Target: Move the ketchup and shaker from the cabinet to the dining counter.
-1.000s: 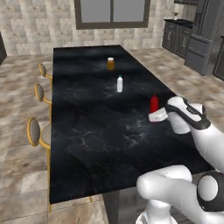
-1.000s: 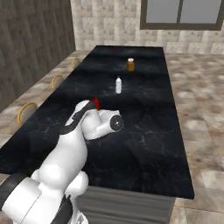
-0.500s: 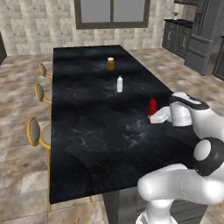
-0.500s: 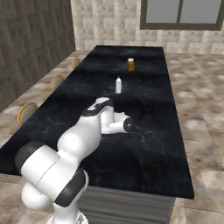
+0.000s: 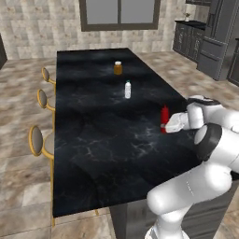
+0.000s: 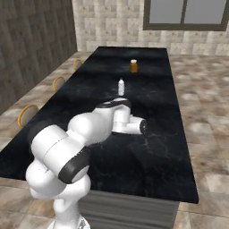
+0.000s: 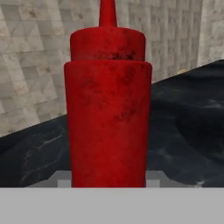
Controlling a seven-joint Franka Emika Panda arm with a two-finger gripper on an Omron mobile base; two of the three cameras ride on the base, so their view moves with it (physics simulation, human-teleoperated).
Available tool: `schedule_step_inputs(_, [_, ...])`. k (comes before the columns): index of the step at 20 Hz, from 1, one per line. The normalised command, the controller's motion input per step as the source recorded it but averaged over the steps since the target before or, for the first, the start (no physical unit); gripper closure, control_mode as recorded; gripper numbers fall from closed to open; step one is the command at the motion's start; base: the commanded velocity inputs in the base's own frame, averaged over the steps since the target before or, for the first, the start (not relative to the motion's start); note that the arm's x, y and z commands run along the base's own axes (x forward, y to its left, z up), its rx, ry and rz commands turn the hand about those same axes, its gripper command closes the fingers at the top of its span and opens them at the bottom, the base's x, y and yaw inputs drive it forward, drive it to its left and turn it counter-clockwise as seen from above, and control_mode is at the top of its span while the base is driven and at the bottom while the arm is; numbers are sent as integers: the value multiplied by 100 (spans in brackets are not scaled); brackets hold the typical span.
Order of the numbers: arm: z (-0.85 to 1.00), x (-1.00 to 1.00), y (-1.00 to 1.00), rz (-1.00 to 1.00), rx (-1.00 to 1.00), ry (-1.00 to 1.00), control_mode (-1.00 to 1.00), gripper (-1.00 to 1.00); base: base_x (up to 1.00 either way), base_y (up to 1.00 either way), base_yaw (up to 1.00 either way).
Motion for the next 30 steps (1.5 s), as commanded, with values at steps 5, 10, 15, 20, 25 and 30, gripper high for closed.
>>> schedule_step_inputs(5, [-21,0,0,9,0,-7,-100,100,0,0,0])
schedule_step_inputs(10, [-16,0,0,7,0,-3,-100,100,0,0,0])
schedule_step_inputs(15, [-5,0,0,1,0,0,-100,100,0,0,0])
schedule_step_inputs(20, [-14,0,0,0,0,0,-100,100,0,0,0])
schedule_step_inputs(25, [-24,0,0,0,0,0,-100,100,0,0,0])
schedule_step_inputs(30, [-18,0,0,0,0,0,-100,100,0,0,0])
